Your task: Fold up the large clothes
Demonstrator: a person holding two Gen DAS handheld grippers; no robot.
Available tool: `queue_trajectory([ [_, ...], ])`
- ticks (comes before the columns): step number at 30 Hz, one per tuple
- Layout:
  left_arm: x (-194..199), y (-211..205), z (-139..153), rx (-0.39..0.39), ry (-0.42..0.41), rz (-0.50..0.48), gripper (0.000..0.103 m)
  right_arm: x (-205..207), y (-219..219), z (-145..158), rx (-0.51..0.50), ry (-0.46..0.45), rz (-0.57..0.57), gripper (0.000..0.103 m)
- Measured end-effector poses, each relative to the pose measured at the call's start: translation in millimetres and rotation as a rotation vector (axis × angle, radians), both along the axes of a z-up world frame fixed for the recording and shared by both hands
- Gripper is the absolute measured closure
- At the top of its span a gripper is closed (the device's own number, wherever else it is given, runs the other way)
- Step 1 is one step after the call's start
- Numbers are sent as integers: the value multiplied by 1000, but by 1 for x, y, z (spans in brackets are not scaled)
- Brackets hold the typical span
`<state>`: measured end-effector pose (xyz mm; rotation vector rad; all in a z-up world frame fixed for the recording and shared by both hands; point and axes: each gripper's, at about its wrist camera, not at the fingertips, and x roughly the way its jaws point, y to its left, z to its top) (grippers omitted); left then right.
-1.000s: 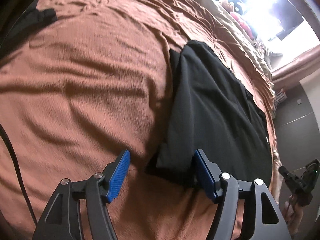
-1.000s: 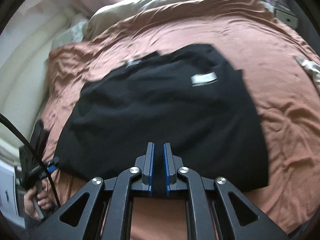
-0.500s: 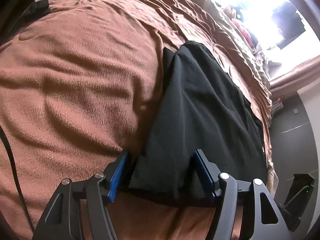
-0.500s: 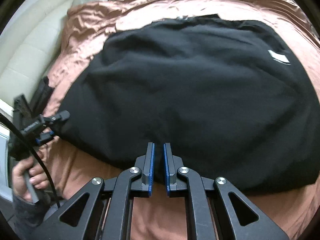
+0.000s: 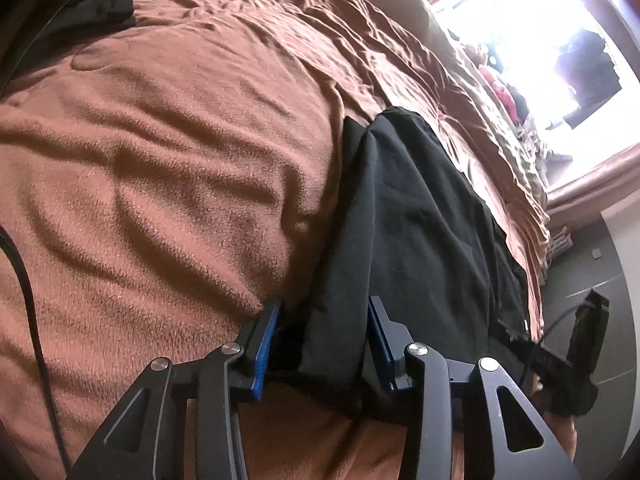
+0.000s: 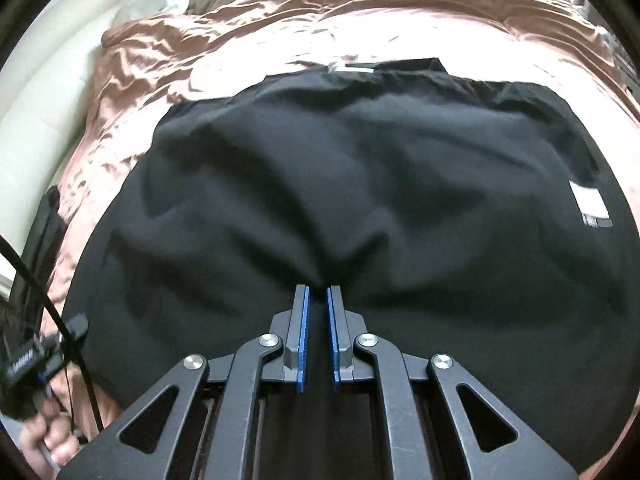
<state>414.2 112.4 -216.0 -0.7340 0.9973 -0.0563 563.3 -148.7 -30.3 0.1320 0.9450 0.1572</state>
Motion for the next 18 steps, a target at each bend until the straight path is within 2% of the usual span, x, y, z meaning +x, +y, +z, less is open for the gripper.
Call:
queue_trajectory([
  [11,-6,-3,-4,7,4,49,60,56,2,8,-4,2,-40,97],
  [18,-6,-5,-11,-3,11,68,65,90,1,8,-10,8,-95,97],
])
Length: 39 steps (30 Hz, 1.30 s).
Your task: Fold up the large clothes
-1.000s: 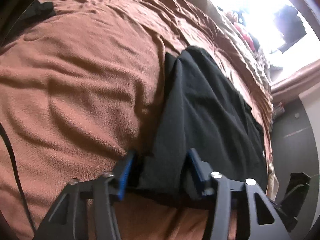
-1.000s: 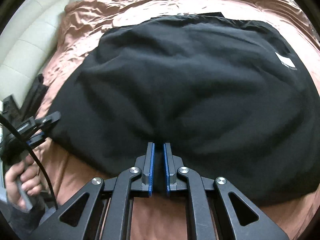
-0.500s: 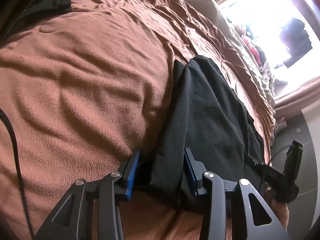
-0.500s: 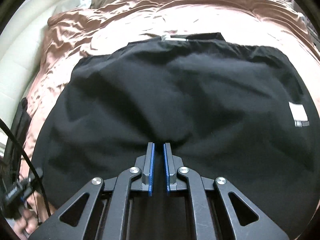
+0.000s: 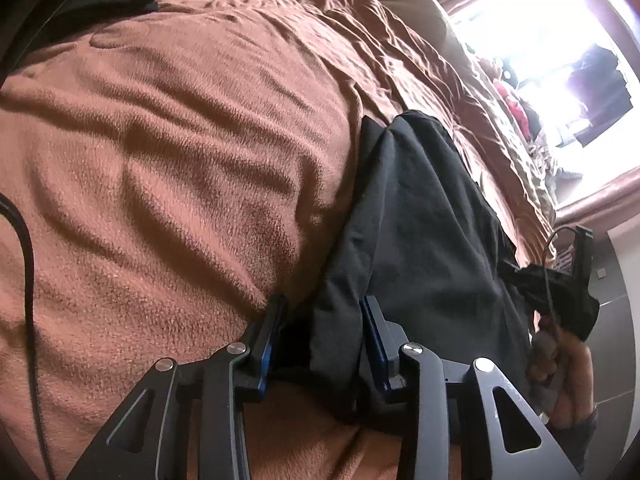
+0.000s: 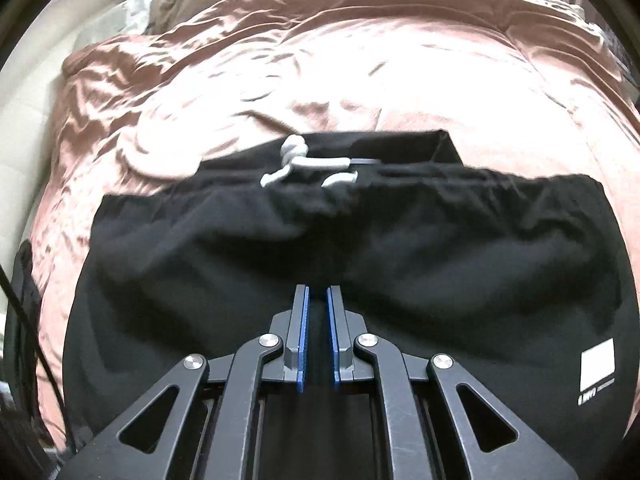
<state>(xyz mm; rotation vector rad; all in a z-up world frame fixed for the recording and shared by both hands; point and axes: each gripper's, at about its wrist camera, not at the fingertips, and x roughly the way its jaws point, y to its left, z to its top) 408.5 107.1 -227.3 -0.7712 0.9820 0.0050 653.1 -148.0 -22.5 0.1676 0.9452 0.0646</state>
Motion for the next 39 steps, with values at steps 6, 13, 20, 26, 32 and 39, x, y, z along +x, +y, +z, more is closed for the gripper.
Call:
queue_trajectory([
  [6,-1,-2,1,13,3,11,68,23,9,3,-52,-8,18,97],
  [13,-5,4,11,-35,-34,-7,84,-34,0,25,3,-71,32,97],
  [20,-10,3,37,-79,-90,-28,88,-124,-7,11,82,-62,64,97],
  [26,-13,-7,75,-82,-177,-72,89,-169,-4,-20,114,-6,94,97],
  [32,-9,-22,106,-77,-235,-121,90,-187,-2,-41,148,40,112,97],
  [39,-2,-65,145,-48,-307,-231,90,-204,-13,-72,228,32,32,97],
])
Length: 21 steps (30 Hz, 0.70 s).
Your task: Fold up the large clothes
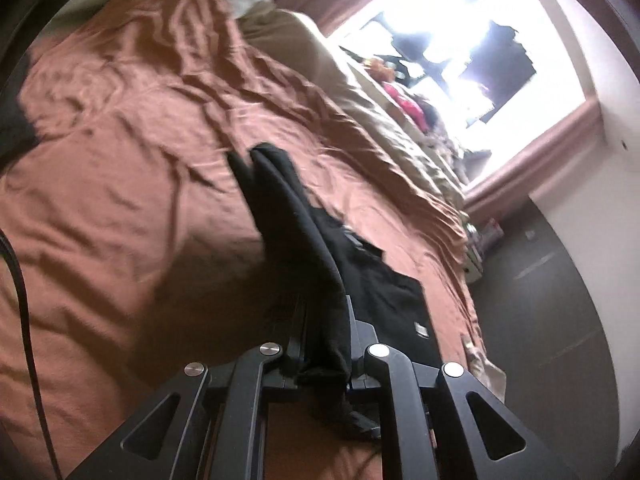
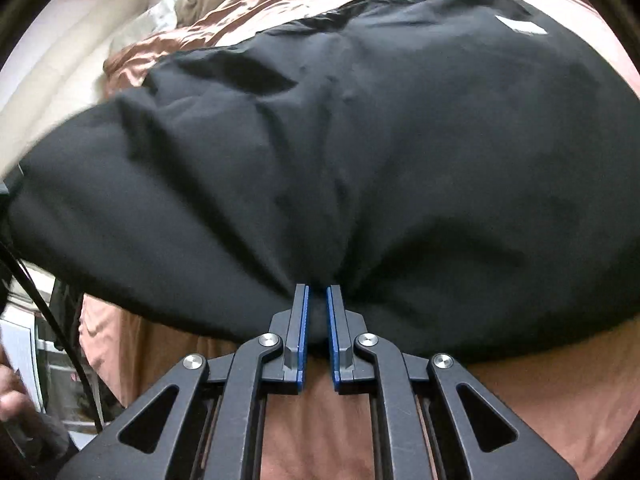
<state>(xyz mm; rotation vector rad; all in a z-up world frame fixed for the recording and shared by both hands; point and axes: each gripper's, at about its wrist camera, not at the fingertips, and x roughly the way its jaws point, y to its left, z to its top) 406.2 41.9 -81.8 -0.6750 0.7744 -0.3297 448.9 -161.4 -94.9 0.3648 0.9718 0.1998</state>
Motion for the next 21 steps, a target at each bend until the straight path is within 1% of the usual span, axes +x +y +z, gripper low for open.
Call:
queue_trajectory([
  [3,2,-23,18,16,-40,-48,90,-8,-2,2,2,7,6,97],
  [5,2,-37,29,25,-61,-76,90,-15,-11,10,21,16,3,97],
  [9,5,-64,51,42,-105,-133,90,-36,-31,33,46,-31,-27,97],
  [10,6,-72,56,47,-112,-148,90,-41,-39,41,66,-46,-33,95],
  [11,7,-81,60,52,-119,-163,90,-48,-46,48,81,-62,-38,79],
  [12,7,-88,62,56,-123,-175,90,-55,-53,56,87,-80,-45,66],
  [13,7,-95,64,59,-126,-186,90,-62,-60,65,95,-108,-55,37],
  [14,7,-101,65,62,-129,-197,90,-70,-70,75,109,-144,-70,31],
  [16,9,-117,68,67,-133,-221,90,-85,-88,90,134,-193,-92,31],
  [18,10,-134,70,74,-135,-246,90,-105,-110,99,160,-223,-122,31],
  [21,11,-159,73,87,-137,-283,90,-130,-144,111,145,-259,-201,31],
])
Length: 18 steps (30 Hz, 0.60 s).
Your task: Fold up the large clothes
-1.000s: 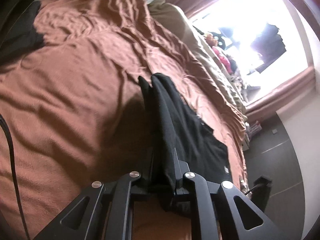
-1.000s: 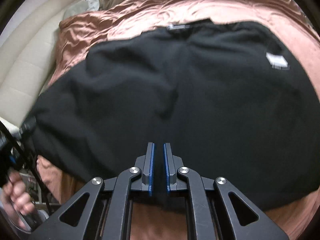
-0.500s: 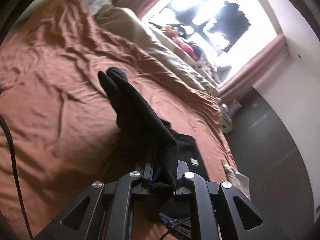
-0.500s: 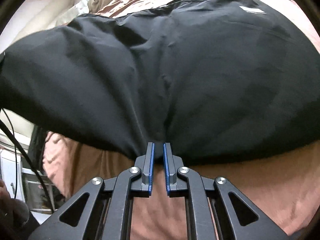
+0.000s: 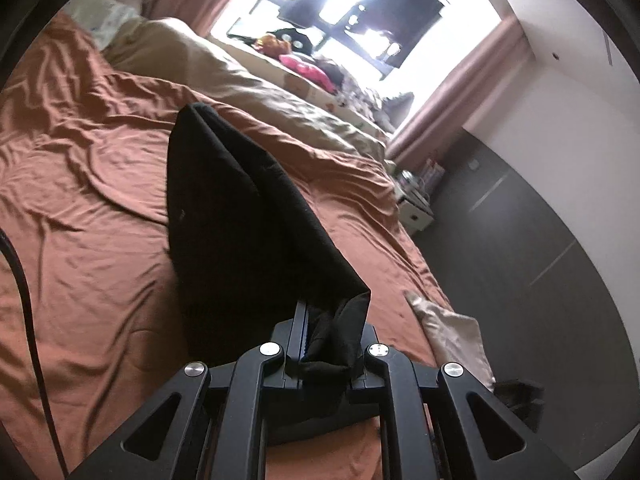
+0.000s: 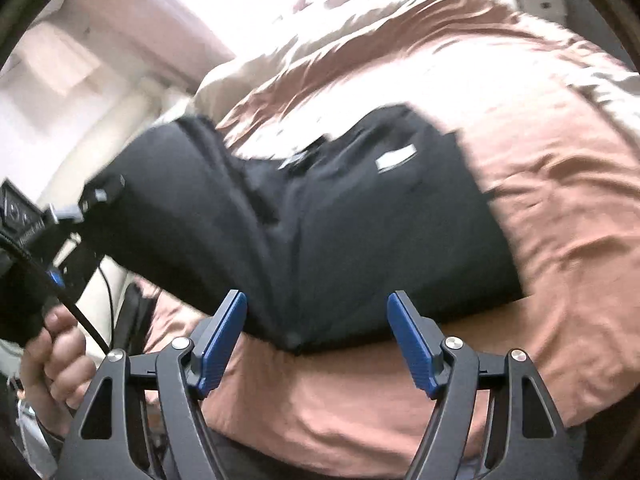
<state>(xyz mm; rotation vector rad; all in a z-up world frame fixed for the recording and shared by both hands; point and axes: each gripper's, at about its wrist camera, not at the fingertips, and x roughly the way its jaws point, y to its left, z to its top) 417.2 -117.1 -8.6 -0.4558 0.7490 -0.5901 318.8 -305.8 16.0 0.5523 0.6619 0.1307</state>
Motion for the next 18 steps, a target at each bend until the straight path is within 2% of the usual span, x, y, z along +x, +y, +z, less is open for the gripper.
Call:
queue_trajectory([
  [3,1,-26,0,19,-1,-37,90,-21,-25,2,5,-2,-50,31],
  [7,2,-59,-5,41,6,-90,90,-37,-59,-11,48,6,-115,31],
  [13,7,-117,-30,83,62,-175,90,-49,-96,-37,118,35,-187,31],
  [15,10,-145,-48,125,121,-251,82,-46,-100,-40,127,46,-195,31],
  [17,8,-163,-62,152,167,-319,62,-45,-101,-42,142,49,-192,31],
  [18,7,-166,-65,142,174,-342,58,-44,-101,-41,151,46,-188,31],
])
